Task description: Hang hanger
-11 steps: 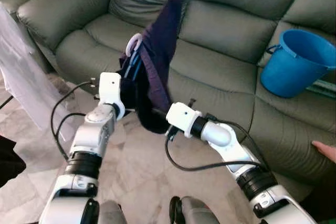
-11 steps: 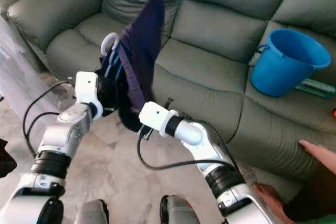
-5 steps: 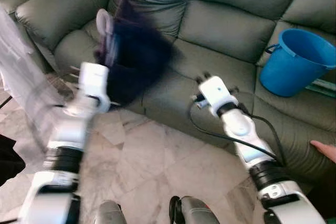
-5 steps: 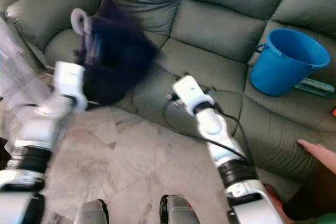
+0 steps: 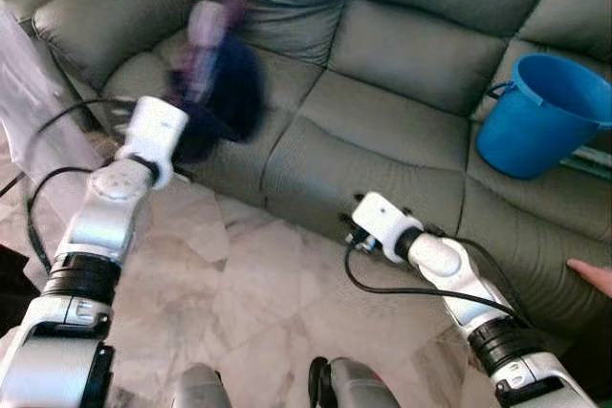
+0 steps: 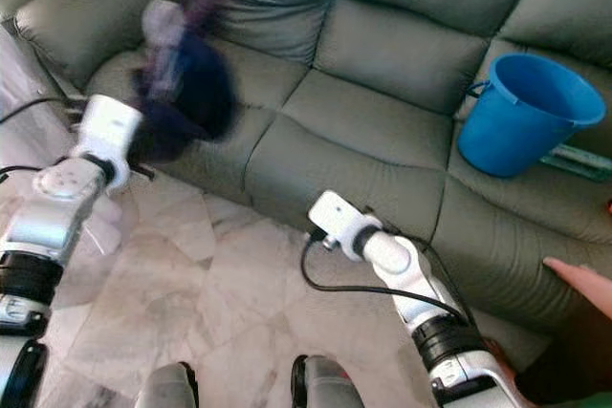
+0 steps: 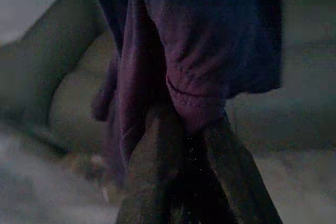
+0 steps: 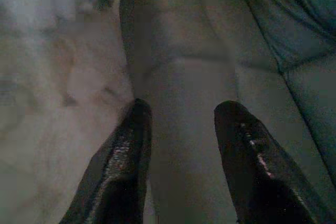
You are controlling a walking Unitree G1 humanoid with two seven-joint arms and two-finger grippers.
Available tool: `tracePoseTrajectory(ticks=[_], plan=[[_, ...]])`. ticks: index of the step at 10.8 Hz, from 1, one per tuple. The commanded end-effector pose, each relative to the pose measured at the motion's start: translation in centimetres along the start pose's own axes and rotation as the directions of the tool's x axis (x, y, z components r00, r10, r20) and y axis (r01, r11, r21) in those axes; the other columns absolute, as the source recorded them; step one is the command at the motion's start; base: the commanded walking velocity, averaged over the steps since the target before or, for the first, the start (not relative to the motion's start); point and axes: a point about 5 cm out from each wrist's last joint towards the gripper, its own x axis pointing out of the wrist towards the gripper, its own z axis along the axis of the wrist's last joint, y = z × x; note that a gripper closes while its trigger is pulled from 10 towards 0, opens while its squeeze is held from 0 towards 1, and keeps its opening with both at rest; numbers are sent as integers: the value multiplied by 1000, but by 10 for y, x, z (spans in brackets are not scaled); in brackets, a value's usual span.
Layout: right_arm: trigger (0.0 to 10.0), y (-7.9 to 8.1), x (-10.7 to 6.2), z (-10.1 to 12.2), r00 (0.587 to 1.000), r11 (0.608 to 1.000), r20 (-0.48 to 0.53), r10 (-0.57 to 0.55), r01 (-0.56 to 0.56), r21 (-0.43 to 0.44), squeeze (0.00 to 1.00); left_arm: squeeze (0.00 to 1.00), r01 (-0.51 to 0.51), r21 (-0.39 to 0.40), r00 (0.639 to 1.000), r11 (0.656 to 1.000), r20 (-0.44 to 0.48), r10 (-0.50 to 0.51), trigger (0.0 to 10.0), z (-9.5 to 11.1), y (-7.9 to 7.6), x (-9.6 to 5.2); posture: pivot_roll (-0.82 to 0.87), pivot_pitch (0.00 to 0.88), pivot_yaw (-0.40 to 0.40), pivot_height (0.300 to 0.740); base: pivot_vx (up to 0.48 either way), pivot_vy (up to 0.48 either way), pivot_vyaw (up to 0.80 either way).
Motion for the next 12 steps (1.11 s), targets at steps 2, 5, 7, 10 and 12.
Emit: tracePoseTrajectory(ticks=[2, 5, 7, 10, 12], plan=[[10000, 3, -8, 16, 984, 990, 106, 142, -139, -39, 1000, 0, 135, 135, 986, 982, 81, -147, 0, 14, 4, -2, -62, 123, -77, 740, 0, 0, 0], [10000, -50, -28, 37, 976, 977, 180, 125, -89, -193, 1000, 0, 347, 391, 935, 853, -75, -346, 0, -18, 0, -17, -62, 121, -80, 740, 0, 0, 0], [10000, -82, -40, 52, 972, 967, 203, 116, -64, -246, 1000, 0, 413, 434, 904, 801, -91, -417, 0, -31, -12, -22, -69, 116, -81, 740, 0, 0, 0], [10000, -105, -53, 23, 993, 961, 38, 116, -102, -258, 1000, 0, 460, 513, 846, 724, -5, -533, 0, -15, -27, -24, -62, 116, -81, 740, 0, 0, 0], [10000, -106, -56, 11, 989, 947, -29, 143, -145, -287, 1000, 0, 488, 540, 807, 685, 19, -590, 0, -12, -37, -27, -61, 119, -78, 740, 0, 0, 0]])
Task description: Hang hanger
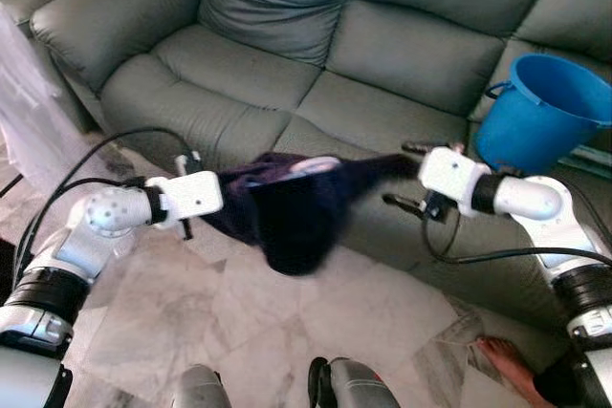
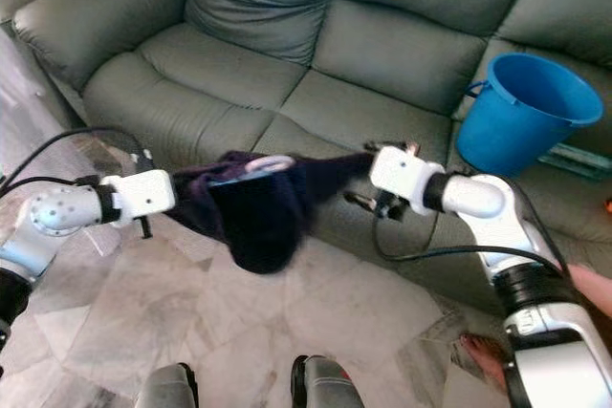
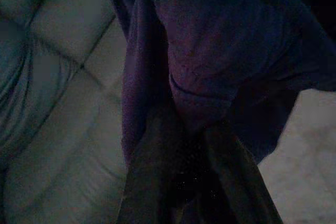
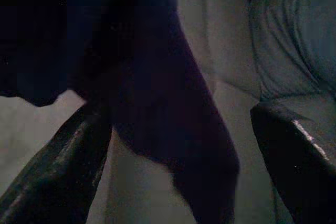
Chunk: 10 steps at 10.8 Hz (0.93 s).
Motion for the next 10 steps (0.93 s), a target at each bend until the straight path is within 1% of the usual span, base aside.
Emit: tracePoseTrajectory(ticks=[1, 2, 3, 4, 5, 6, 7, 8, 10], plan=[[10000, 3, 2, 0, 999, 998, 0, 43, -43, -36, 1000, 0, 25, 18, 999, 1000, 48, -26, 0, 6, -8, 3, -62, 118, -76, 740, 0, 0, 0], [10000, 5, 5, 1, 999, 999, 13, 51, -51, -18, 1000, 0, 42, 23, 997, 999, 59, -43, 0, 8, -12, 4, -61, 117, -76, 740, 0, 0, 0], [10000, 9, 9, -2, 998, 998, 5, 67, -66, -21, 945, 0, 35, 15, 995, 999, 97, -36, 0, 14, -14, 7, -56, 119, -78, 740, 0, 0, 0], [4627, 15, 15, -1, 995, 995, 23, 101, -101, -5, 325, 0, 43, 13, 989, 999, 138, -44, 0, 22, -20, 12, -53, 118, -77, 740, 0, 0, 0], [0, 21, 20, 0, 989, 989, 40, 144, -145, 0, 0, 0, 57, 11, 984, 998, 170, -58, 0, 28, -26, 17, -53, 118, -77, 740, 0, 0, 0], [0, 29, 26, -1, 978, 978, 47, 202, -204, 36, 0, 0, 62, 10, 978, 998, 196, -63, 0, 34, -27, 22, -55, 120, -79, 740, 0, 0, 0], [0, 31, 29, -2, 975, 975, 40, 217, -218, 32, 0, 0, 62, 13, 976, 998, 207, -63, 0, 37, -27, 23, -55, 120, -79, 740, 0, 0, 0], [0, 32, 31, -3, 974, 974, 38, 221, -222, 34, 0, 0, 59, 14, 974, 998, 216, -61, 0, 40, -26, 24, -53, 121, -79, 740, 0, 0, 0], [0, 30, 39, 5, 966, 968, 60, 251, -252, 10, 0, 0, 70, 17, 974, 997, 215, -72, 0, 41, -27, 23, -49, 122, -78, 740, 0, 0, 0]])
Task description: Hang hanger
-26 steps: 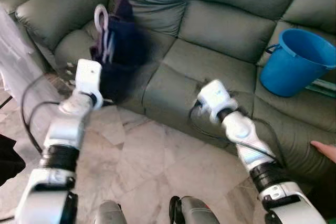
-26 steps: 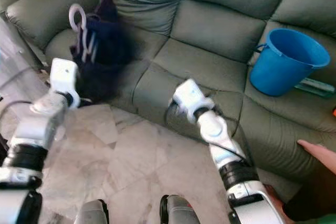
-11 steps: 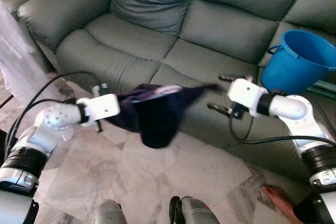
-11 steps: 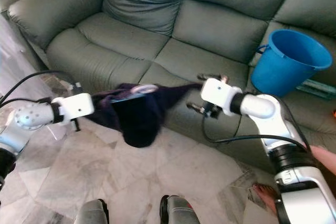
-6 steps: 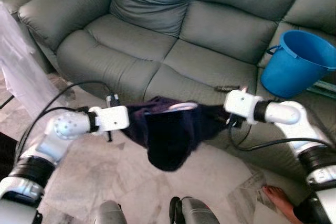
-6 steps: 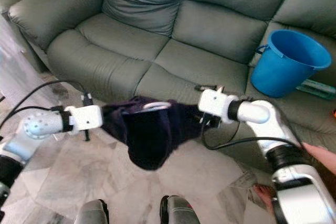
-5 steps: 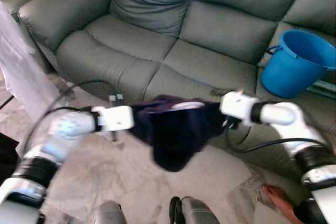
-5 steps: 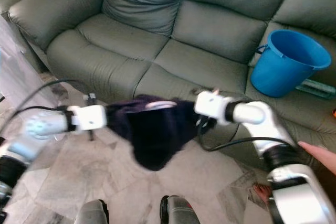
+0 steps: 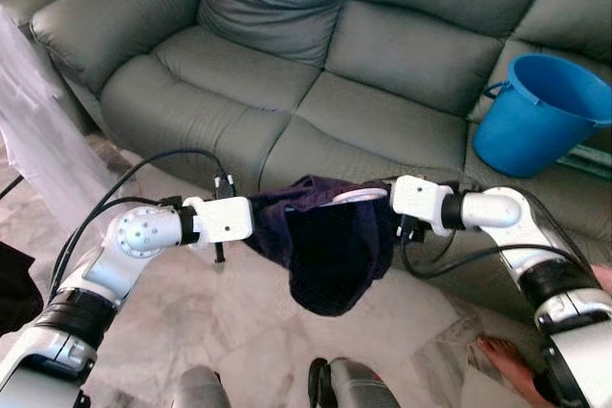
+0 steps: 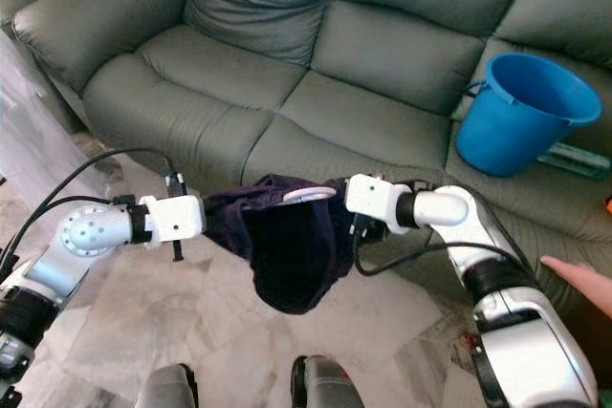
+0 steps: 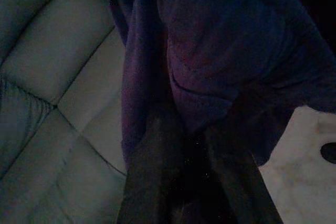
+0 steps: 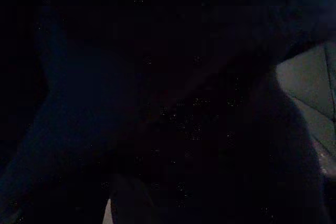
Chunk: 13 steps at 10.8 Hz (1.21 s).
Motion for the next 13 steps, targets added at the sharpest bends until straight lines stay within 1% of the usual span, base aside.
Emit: tracePoseTrajectory(ticks=[1, 2, 4, 5, 6, 7, 8, 9, 10, 11, 12, 13], plan=[[0, 0, 7, 8, 999, 998, 25, 46, -45, -43, 0, 0, -4, 30, 998, 1000, 65, 2, 0, 13, 3, 5, -49, 122, -78, 740, 0, 0, 0], [0, -2, 6, 11, 998, 996, 25, 65, -63, -69, 0, 0, 7, 33, 999, 999, 51, -8, 0, 11, 1, 5, -50, 123, -79, 740, 0, 0, 0], [118, -7, 4, 13, 999, 994, 24, 31, -28, -106, 0, 0, 9, 25, 998, 1000, 58, -10, 0, 13, 0, 6, -57, 126, -81, 740, 0, 0, 0], [10000, -9, 5, 15, 999, 985, 26, -20, 24, -168, 0, 0, 9, 24, 998, 1000, 60, -10, 0, 13, 0, 8, -57, 126, -82, 740, 0, 0, 0], [10000, -16, 6, 22, 994, 979, 70, -90, 101, -177, 0, 0, 10, 22, 998, 1000, 56, -11, 0, 12, -1, 9, -58, 126, -82, 740, 0, 0, 0], [10000, -19, 5, 24, 992, 979, 83, -92, 106, -174, 1000, 0, 11, 19, 999, 1000, 50, -12, 0, 11, -1, 9, -57, 124, -83, 740, 0, 0, 0], [10000, -17, 4, 22, 995, 971, 62, -82, 94, -220, 1000, 0, 9, 18, 999, 1000, 48, -10, 0, 10, -1, 8, -57, 122, -83, 740, 0, 0, 0], [10000, -17, 3, 22, 995, 965, 54, -82, 93, -246, 424, 0, 10, 17, 999, 1000, 46, -11, 0, 10, -1, 9, -56, 122, -82, 740, 0, 0, 0], [10000, -24, 3, 29, 990, 961, 90, -108, 127, -246, 0, 0, 12, 16, 999, 1000, 44, -13, 0, 10, -1, 9, -59, 119, -83, 740, 0, 0, 0], [10000, -22, 4, 27, 995, 966, 72, -74, 90, -242, 0, 0, 9, 15, 999, 1000, 43, -10, 0, 10, -1, 9, -57, 118, -83, 740, 0, 0, 0], [0, -18, 3, 20, 998, 980, 51, -34, 43, -193, 0, 0, 8, 17, 999, 1000, 44, -8, 0, 10, 0, 9, -55, 118, -84, 740, 0, 0, 0], [0, -16, -1, 16, 1000, 983, 23, -2, 6, -182, 0, 0, 9, 18, 999, 1000, 41, -9, 0, 10, 0, 8, -55, 118, -84, 740, 0, 0, 0]])
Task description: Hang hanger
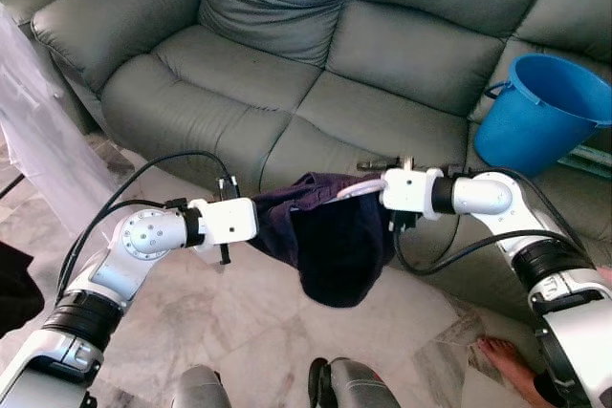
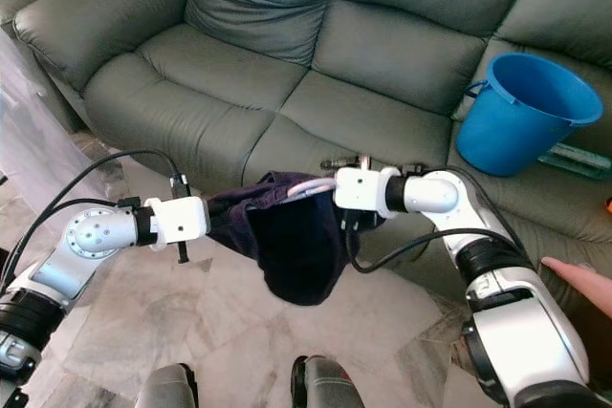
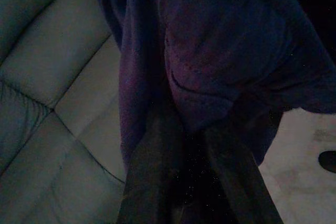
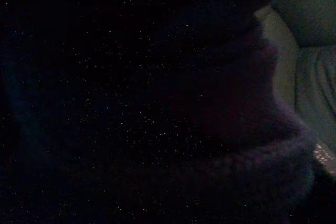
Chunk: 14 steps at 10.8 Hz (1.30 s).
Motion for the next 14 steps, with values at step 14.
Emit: tracePoseTrajectory(ticks=[14], plan=[[0, 2, -10, -2, 997, 985, 77, 17, -30, 171, 0, 0, -22, 12, 999, 1000, -28, 22, 0, -7, 5, 2, -73, 124, -100, 740, 0, 0, 0]])
